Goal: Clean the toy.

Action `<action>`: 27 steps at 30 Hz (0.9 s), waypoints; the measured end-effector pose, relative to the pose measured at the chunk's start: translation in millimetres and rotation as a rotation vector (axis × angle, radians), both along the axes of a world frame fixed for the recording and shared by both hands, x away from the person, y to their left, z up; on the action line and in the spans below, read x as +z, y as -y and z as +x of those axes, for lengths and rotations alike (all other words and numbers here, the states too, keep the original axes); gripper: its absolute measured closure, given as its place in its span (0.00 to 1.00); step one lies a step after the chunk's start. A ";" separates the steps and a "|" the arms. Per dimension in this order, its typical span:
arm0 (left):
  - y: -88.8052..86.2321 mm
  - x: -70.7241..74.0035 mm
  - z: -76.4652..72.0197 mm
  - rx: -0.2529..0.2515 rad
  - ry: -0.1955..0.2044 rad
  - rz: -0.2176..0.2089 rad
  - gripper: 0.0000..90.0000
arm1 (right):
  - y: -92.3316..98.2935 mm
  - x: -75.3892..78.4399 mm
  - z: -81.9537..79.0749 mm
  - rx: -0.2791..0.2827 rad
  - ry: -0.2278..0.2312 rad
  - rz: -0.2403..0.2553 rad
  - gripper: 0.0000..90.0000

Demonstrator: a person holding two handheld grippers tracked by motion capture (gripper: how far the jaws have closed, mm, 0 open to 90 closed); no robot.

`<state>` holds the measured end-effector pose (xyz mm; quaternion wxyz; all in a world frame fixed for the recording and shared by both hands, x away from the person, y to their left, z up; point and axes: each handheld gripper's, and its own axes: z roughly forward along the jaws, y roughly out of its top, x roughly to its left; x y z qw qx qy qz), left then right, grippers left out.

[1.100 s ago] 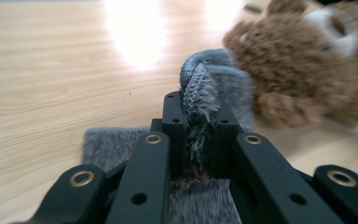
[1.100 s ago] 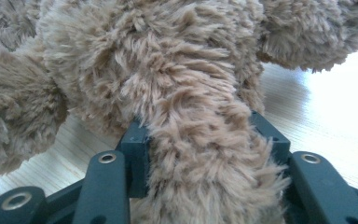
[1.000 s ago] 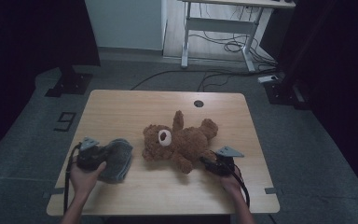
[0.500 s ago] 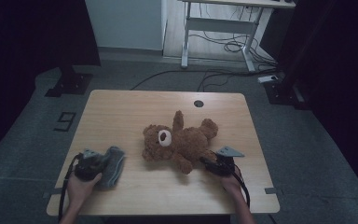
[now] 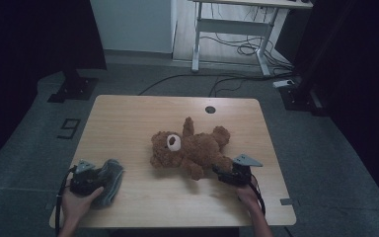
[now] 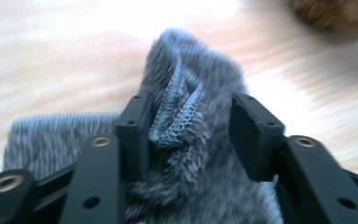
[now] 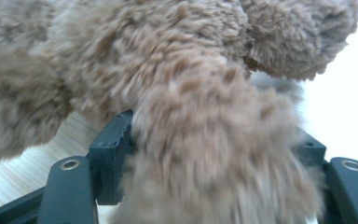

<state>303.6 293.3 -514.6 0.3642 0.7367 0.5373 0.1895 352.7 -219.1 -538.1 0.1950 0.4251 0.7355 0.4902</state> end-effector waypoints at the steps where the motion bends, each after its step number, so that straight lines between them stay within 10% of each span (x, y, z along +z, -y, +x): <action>1: 2.1 4.5 -1.0 -0.002 0.020 0.000 0.49 | 0.5 0.4 -0.9 0.003 0.002 0.002 0.35; 9: 34.8 40.9 -8.7 -0.086 0.161 -0.038 0.42 | 3.5 3.5 -5.9 0.014 0.008 0.010 0.36; 19: 133.8 22.2 35.9 -0.268 0.048 -0.005 0.37 | 3.6 0.0 -5.3 0.022 -0.010 0.010 0.41; 27: 145.9 0.8 61.7 -0.195 0.029 -0.003 0.50 | -6.9 -7.3 0.3 0.049 -0.044 -0.009 0.53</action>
